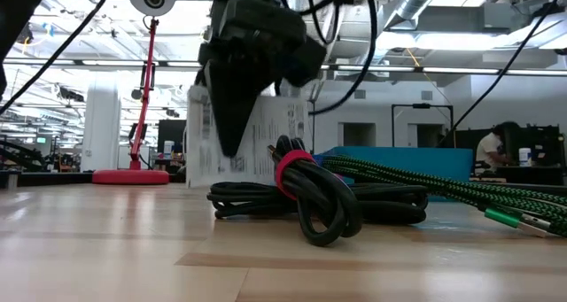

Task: Pick and place items into bin
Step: Put the card reader box into the yellow bin

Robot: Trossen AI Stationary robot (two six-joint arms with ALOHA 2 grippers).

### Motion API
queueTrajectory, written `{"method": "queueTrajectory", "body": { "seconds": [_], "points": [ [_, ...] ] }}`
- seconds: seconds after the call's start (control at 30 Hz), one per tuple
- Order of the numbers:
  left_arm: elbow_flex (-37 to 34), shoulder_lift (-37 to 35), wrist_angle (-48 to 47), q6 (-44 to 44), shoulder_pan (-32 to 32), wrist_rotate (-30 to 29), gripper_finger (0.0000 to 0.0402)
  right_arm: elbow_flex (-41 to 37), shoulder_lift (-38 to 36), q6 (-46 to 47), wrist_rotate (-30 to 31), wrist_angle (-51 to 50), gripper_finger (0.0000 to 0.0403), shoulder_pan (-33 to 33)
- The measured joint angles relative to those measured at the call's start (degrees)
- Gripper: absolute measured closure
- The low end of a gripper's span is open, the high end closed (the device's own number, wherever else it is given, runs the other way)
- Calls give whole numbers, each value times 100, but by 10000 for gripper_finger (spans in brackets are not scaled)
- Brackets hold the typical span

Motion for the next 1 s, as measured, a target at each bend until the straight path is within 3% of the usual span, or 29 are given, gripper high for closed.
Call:
{"method": "queueTrajectory", "body": {
  "seconds": [0.27,0.5,0.6,0.77,1.0],
  "points": [
    [877,-11,-844,267,-2,-828,364,-1,0,2,1,0,280,0],
    [1694,-13,-2059,638,195,-2217,345,-2,0,2,0,0,280,0],
    [1920,-22,-2123,1009,368,-2740,351,-2,0,2,2,0,280,0],
    [2120,-52,-2126,1829,811,-2822,363,-2,0,7,2,0,280,0],
    [2128,-52,-2127,2888,1578,-2989,349,-2,0,11,2,0,280,0]
  ]
}}
